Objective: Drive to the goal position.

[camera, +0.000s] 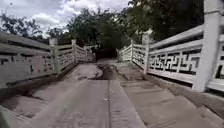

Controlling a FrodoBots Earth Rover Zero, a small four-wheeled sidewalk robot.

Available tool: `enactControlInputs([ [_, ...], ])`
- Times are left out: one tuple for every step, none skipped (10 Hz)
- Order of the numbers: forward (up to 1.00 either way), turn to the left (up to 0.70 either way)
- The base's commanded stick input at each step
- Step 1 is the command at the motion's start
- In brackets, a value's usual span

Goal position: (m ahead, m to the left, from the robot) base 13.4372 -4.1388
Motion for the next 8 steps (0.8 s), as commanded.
enactControlInputs([
  [0.70,0.00],
  [0.70,0.00],
  [0.70,0.00],
  [0.70,0.00],
  [0.70,0.00],
  [0.70,0.00],
  [0.70,0.00],
  [0.70,0.11],
])
